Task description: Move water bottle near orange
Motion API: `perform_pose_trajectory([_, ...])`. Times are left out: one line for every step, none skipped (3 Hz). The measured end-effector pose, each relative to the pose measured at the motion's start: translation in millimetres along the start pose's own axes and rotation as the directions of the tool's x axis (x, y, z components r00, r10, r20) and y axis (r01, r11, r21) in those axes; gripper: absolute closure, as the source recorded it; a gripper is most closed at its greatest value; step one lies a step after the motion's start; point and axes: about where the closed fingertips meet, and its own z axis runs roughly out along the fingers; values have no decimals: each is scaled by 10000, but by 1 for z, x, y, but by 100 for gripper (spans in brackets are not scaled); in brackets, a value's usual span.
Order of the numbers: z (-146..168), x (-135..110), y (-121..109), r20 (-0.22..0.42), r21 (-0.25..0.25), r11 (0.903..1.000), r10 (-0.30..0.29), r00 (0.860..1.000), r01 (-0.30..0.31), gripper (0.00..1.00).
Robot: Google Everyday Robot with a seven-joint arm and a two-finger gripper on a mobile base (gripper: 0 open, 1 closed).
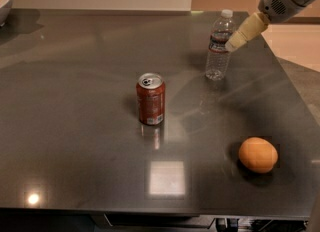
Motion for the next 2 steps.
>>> perform_pose_trajectory([15, -5, -3, 165, -122, 9995, 306, 9994, -304, 0])
perform_pose_trajectory([26, -9, -1, 265, -294, 9986, 439, 9987, -431, 0])
